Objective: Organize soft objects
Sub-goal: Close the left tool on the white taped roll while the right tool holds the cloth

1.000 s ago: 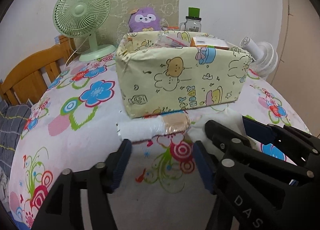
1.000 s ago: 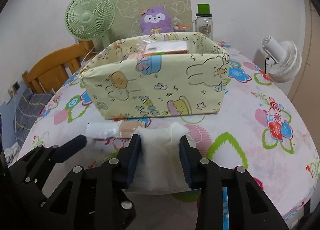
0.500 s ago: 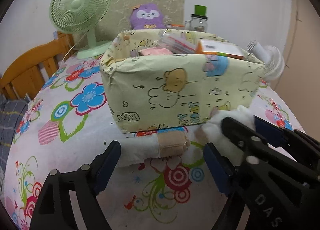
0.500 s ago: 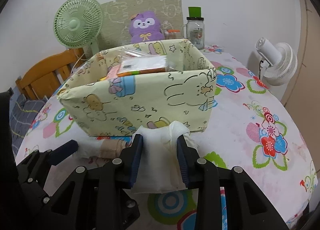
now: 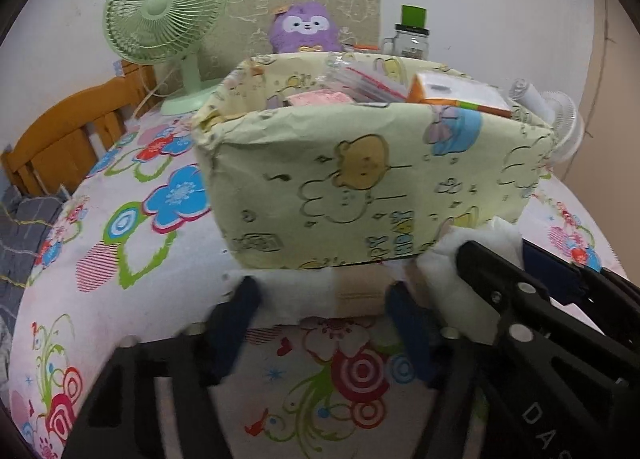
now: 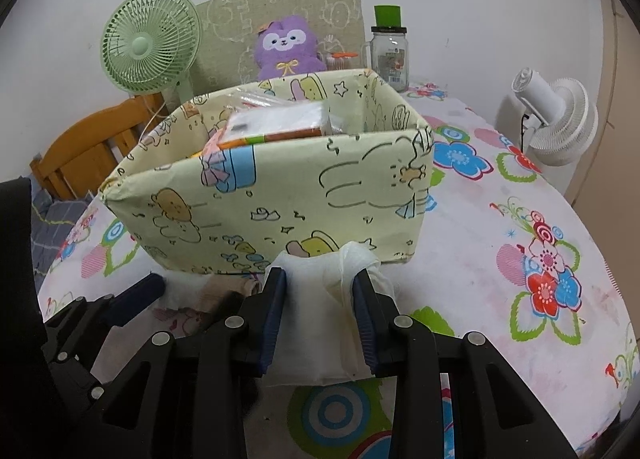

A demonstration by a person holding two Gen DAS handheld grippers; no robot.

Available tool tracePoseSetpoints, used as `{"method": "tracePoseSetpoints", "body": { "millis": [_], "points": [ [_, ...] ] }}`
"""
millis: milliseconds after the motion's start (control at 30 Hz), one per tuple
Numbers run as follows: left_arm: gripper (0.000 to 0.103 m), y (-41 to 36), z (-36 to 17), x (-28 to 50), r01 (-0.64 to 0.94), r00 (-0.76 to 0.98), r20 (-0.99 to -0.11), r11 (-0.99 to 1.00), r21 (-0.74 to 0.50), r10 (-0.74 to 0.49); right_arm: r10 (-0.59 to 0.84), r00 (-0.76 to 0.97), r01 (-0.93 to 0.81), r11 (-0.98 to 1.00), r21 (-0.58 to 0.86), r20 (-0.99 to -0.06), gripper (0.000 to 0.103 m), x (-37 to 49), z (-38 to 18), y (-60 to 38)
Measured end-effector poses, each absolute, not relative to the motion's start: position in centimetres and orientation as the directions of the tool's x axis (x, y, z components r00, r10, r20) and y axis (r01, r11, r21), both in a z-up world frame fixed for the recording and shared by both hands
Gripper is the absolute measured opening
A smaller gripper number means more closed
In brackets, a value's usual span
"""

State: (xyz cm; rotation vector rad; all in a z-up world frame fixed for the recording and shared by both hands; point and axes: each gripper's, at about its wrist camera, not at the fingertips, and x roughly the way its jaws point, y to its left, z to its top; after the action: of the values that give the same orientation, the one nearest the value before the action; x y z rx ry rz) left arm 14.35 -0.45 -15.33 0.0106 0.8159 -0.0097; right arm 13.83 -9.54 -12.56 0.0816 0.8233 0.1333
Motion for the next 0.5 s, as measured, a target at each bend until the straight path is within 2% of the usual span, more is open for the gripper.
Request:
{"method": "tracePoseSetpoints", "body": {
  "millis": [267,500],
  "points": [
    [0.037,-0.5,-15.2,13.6,0.023,0.687,-0.726,1.000,0.011,-0.008,0.165,0.669,-0.099,0.986,0.133,-0.725,0.037,13.4,-12.5,-9.2],
    [0.034,-0.5,-14.7,13.0,0.024,0.683,-0.731,1.000,-0.007,-0.022,0.170,0.681,-0.105,0.985,0.135,-0.712,0.037,12.6,-11.8,-9.2]
  ]
}}
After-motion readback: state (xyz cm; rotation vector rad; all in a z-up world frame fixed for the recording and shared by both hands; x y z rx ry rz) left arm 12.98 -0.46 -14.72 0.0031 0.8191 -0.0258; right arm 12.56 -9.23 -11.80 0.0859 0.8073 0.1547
